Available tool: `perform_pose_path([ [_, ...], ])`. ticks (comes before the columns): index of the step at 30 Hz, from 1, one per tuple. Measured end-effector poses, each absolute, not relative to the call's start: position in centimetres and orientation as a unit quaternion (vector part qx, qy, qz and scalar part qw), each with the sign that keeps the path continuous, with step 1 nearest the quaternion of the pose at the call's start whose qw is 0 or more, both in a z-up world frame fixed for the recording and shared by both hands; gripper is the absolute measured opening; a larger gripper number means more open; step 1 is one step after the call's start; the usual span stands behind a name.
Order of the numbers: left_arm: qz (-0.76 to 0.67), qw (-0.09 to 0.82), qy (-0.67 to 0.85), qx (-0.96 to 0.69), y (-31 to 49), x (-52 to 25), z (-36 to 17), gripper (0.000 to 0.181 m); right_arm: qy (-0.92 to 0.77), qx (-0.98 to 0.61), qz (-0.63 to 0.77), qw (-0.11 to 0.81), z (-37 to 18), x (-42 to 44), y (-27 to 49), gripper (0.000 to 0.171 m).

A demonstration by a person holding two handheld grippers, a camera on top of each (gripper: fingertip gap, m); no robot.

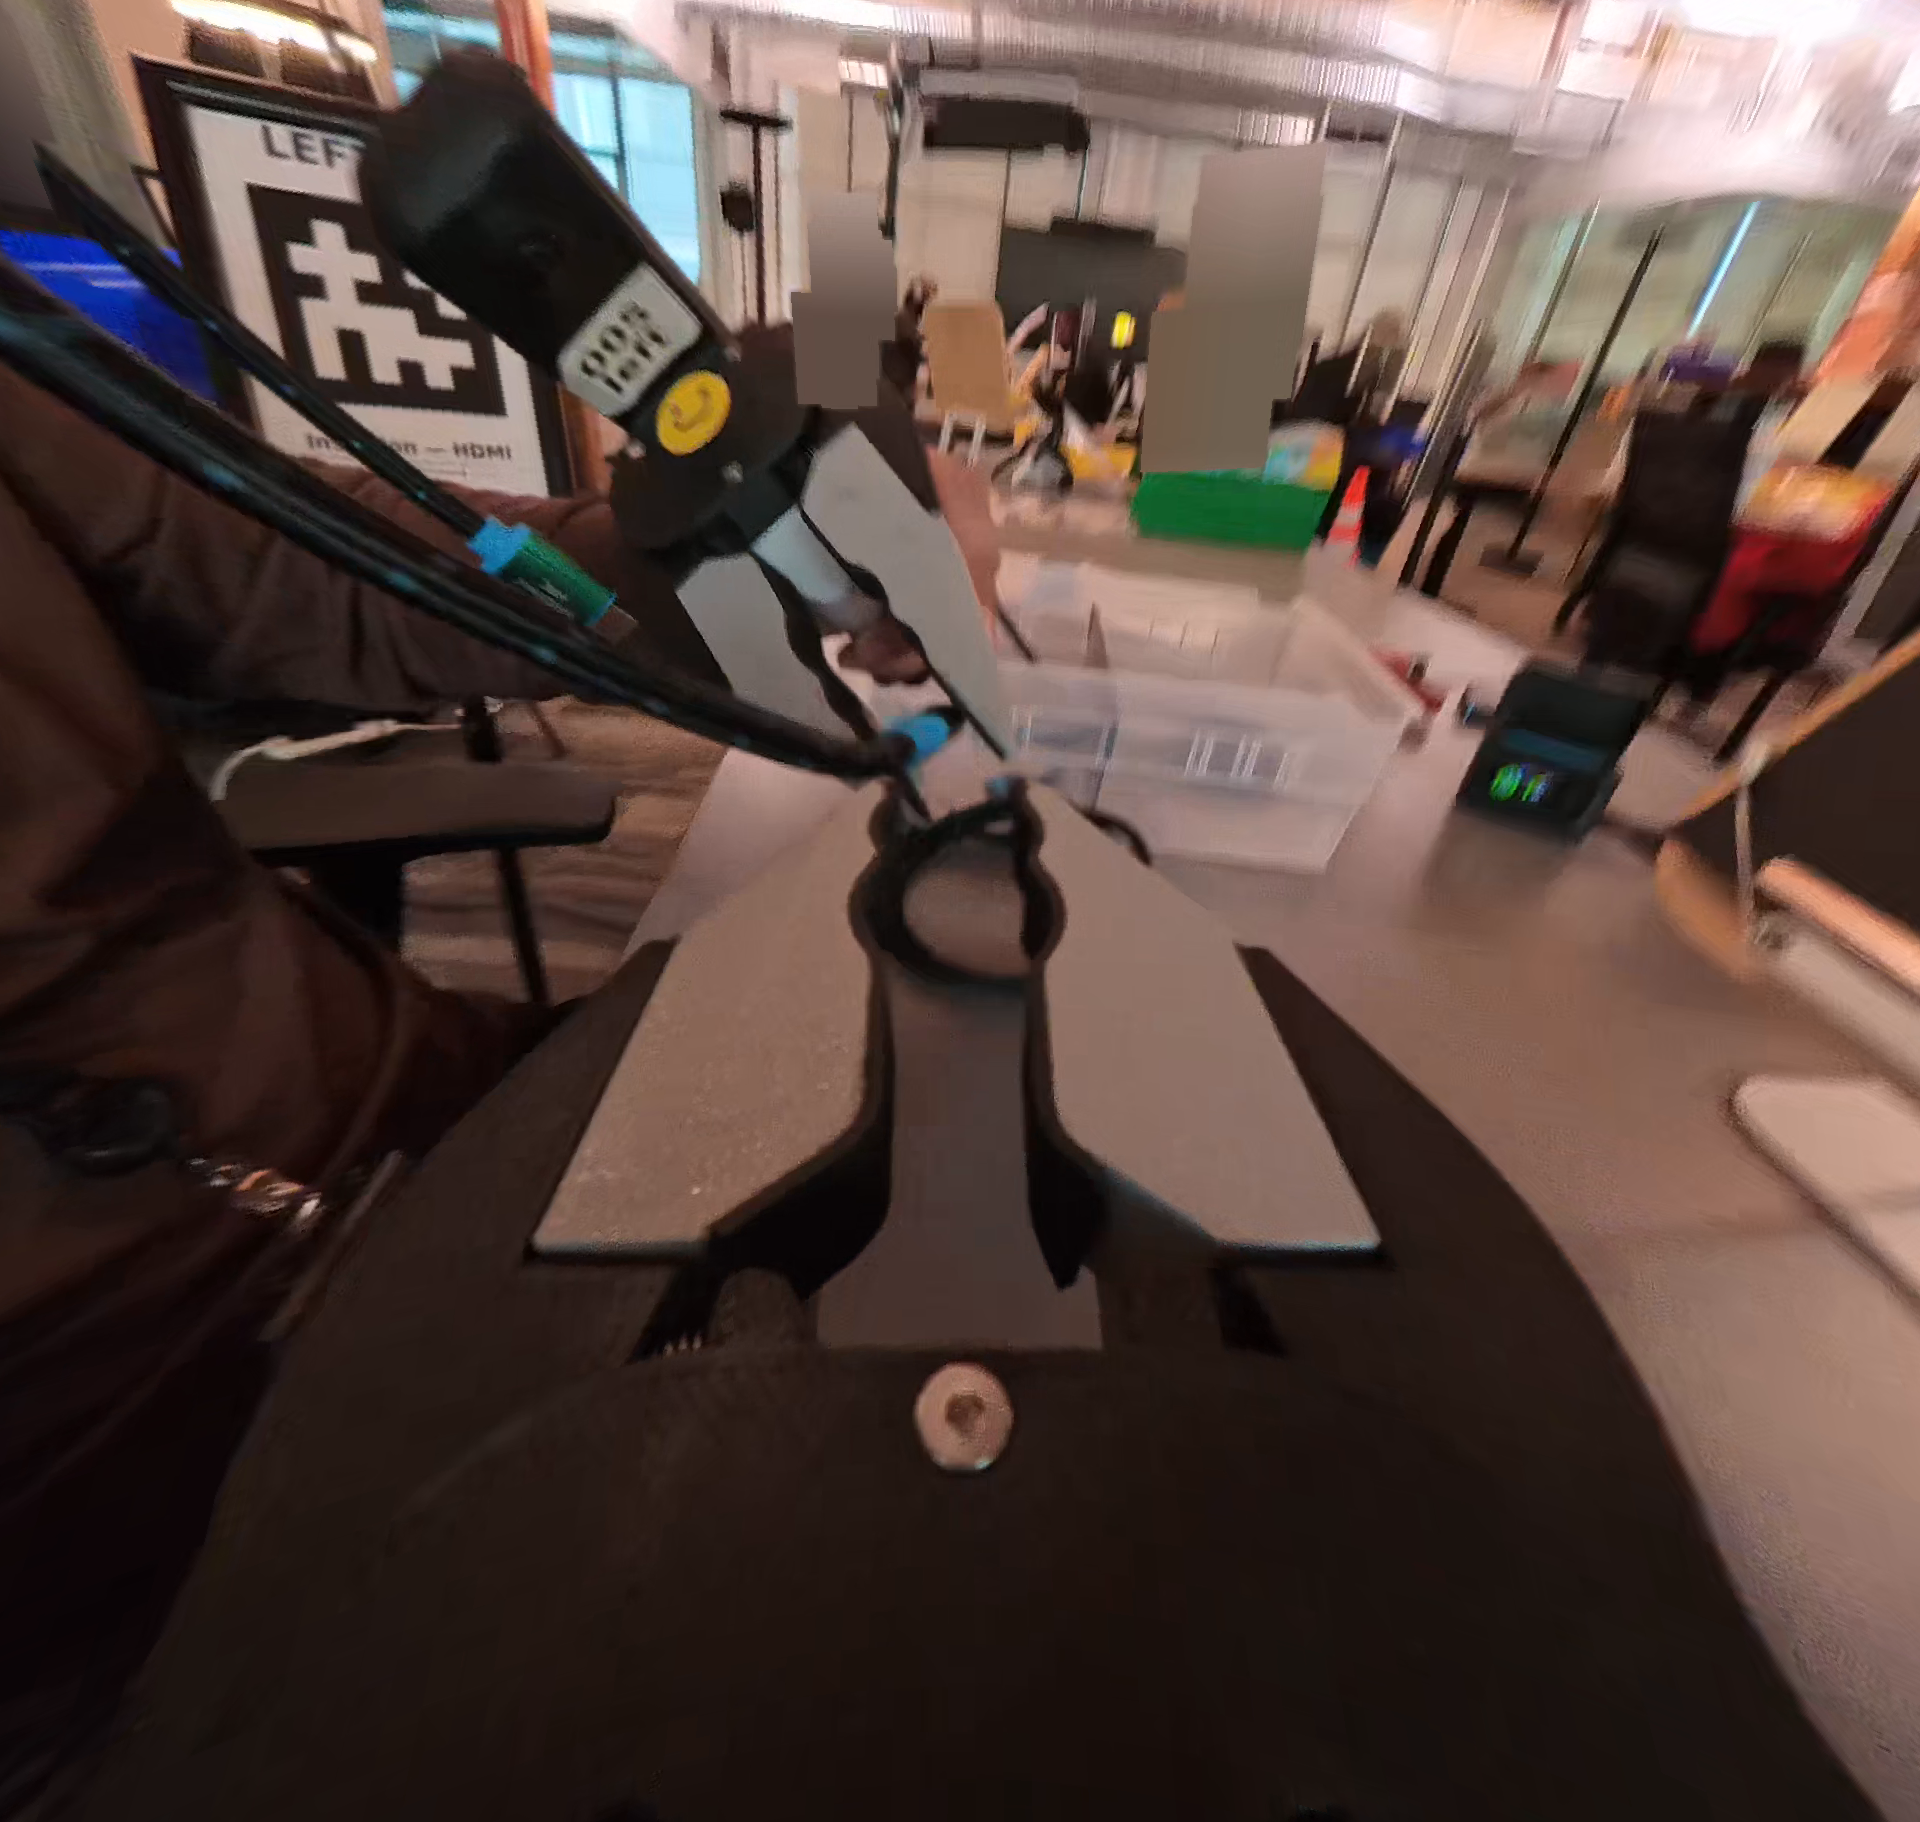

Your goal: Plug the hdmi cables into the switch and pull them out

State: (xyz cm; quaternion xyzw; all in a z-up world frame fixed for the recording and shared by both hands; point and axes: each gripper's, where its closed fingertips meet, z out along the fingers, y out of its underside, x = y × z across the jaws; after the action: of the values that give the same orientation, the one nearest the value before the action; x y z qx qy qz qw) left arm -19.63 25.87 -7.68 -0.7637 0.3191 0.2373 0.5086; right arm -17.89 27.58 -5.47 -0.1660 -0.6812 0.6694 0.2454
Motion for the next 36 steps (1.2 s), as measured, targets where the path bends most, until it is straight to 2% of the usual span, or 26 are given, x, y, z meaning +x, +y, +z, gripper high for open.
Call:
perform_pose_path([
  [2, 0.228, 0.517, 0.311, -0.764, 25.8, -19.6, -7.5, 0.020, -0.697, -0.210, 0.654, 0.206, -6.8, -18.8, 27.9, 0.031],
  [6, 0.203, 0.538, 0.283, -0.767, 25.8, -19.9, -6.9, 0.020, -0.760, -0.240, 0.585, 0.149, -11.0, -19.1, 26.4, 0.036],
  [9, 0.196, 0.549, 0.241, -0.776, 25.9, -21.0, -6.5, 0.019, -0.804, -0.295, 0.506, 0.102, -15.2, -19.6, 27.0, 0.024],
  [12, 0.203, 0.542, 0.186, -0.794, 25.7, -23.1, -6.5, 0.019, -0.800, -0.351, 0.481, 0.074, -16.6, -20.7, 28.5, 0.017],
  [16, 0.162, 0.550, 0.138, -0.808, 25.5, -24.2, -7.1, 0.019, -0.757, -0.385, 0.527, 0.033, -14.6, -21.9, 28.6, 0.038],
  [18, 0.149, 0.551, 0.133, -0.810, 25.6, -24.1, -7.4, 0.019, -0.730, -0.365, 0.577, 0.042, -12.4, -22.3, 28.0, 0.047],
  [21, 0.109, 0.555, 0.140, -0.812, 25.8, -23.0, -7.7, 0.019, -0.719, -0.298, 0.624, 0.072, -9.5, -21.3, 26.5, 0.050],
  [24, 0.063, 0.553, 0.149, -0.817, 26.1, -21.7, -8.1, 0.019, -0.708, -0.257, 0.646, 0.120, -7.6, -20.8, 26.1, 0.049],
  [27, 0.029, 0.548, 0.159, -0.821, 26.2, -20.7, -8.5, 0.019, -0.694, -0.214, 0.673, 0.144, -5.9, -19.7, 26.0, 0.035],
  [31, 0.009, 0.539, 0.179, -0.823, 26.2, -19.5, -8.8, 0.019, -0.697, -0.207, 0.676, 0.124, -5.9, -19.2, 25.9, 0.038],
  [36, 0.013, 0.539, 0.188, -0.821, 26.5, -19.0, -8.8, 0.019, -0.719, -0.197, 0.654, 0.129, -6.8, -19.1, 25.2, 0.022],
])
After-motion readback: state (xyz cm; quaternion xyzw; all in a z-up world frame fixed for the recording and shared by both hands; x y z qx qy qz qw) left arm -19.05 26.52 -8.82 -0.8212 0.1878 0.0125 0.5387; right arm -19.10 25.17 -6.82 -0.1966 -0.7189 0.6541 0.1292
